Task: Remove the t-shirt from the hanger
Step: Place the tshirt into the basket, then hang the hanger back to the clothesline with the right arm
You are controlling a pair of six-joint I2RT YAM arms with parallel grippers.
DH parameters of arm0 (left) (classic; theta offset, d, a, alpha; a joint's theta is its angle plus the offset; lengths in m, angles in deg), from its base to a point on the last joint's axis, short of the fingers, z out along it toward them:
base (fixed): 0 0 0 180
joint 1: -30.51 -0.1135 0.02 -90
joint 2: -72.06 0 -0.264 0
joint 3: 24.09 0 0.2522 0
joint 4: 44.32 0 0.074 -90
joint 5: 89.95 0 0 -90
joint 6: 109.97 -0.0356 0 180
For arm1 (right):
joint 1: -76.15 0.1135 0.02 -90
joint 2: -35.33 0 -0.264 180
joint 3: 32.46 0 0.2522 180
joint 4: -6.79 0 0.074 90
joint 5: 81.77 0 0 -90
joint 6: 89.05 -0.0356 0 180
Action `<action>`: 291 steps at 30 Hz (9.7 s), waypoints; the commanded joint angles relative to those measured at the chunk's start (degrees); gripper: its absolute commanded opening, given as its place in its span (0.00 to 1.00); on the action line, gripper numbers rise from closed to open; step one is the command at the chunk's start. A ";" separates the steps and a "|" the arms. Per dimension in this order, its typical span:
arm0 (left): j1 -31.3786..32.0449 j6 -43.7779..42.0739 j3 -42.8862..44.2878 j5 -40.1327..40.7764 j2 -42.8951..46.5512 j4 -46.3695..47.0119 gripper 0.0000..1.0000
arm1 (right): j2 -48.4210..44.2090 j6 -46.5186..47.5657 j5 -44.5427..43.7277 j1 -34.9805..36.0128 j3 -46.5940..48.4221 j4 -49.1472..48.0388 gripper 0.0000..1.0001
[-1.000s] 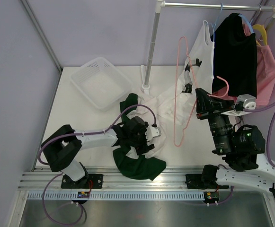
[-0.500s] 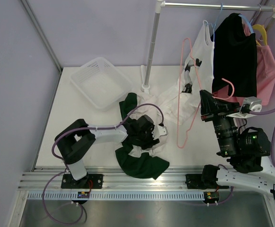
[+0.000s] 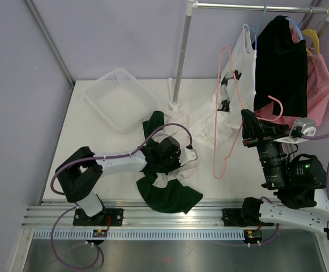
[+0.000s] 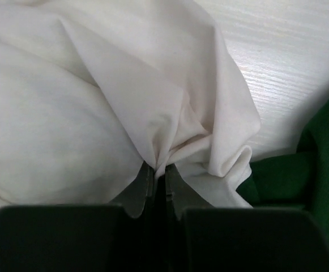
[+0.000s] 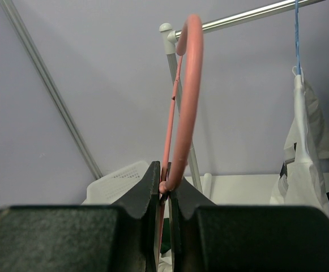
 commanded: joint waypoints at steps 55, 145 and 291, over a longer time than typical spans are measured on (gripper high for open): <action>-42.62 -4.22 77.35 31.28 -10.73 -12.88 0.00 | 3.29 1.51 -1.17 0.50 1.25 -1.98 0.00; -54.14 10.98 66.80 11.52 -38.42 -15.51 0.71 | 43.01 -16.16 18.69 -37.20 37.81 30.71 0.00; -38.23 11.87 3.61 0.16 24.69 3.30 0.99 | 86.09 -13.17 39.35 -47.40 85.28 28.17 0.32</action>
